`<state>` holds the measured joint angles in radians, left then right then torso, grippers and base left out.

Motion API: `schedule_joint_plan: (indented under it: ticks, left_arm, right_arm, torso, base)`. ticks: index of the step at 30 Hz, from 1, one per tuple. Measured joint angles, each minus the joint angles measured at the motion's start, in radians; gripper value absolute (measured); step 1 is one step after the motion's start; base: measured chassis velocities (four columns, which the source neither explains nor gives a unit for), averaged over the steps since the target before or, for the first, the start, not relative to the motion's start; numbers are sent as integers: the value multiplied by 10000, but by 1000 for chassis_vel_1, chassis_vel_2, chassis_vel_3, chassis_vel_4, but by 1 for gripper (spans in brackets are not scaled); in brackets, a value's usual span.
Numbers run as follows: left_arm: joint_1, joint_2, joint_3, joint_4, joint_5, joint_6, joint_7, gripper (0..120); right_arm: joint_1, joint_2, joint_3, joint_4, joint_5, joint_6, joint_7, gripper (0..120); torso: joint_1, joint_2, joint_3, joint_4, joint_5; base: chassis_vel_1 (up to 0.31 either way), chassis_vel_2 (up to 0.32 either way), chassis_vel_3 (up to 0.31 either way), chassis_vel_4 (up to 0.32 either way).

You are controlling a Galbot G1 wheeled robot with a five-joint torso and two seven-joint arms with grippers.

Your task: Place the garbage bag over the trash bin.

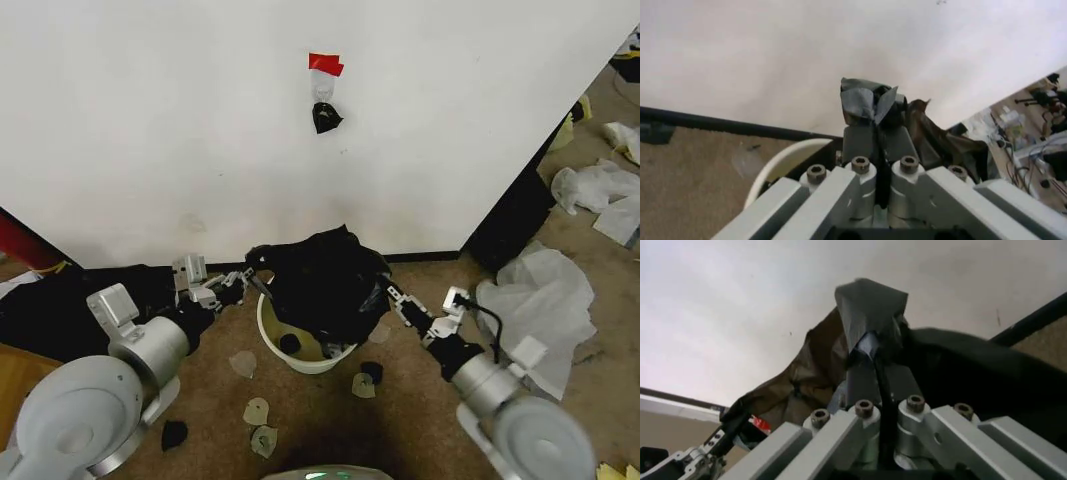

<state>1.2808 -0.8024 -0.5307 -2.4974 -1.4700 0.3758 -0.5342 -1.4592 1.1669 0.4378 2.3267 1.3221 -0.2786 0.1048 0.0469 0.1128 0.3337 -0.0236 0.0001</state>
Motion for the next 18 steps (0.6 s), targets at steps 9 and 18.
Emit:
schedule_joint_plan:
  ticks: [9,18]
  left_arm:
    - [421,-838,182,831,1375,-436,572,0]
    - [1097,-1725,411,1378,2916,-745,722,0]
  right_arm:
    - [160,683,-995,-1532,-1387,495,-746,0]
    - [-413,829,-1190,-1955,-2928,1023,-766,0]
  torso:
    - [0,0,1,0,-3]
    - [0,0,0,0,-1]
  base:
    - [0,0,0,0]
    - [0,0,0,0]
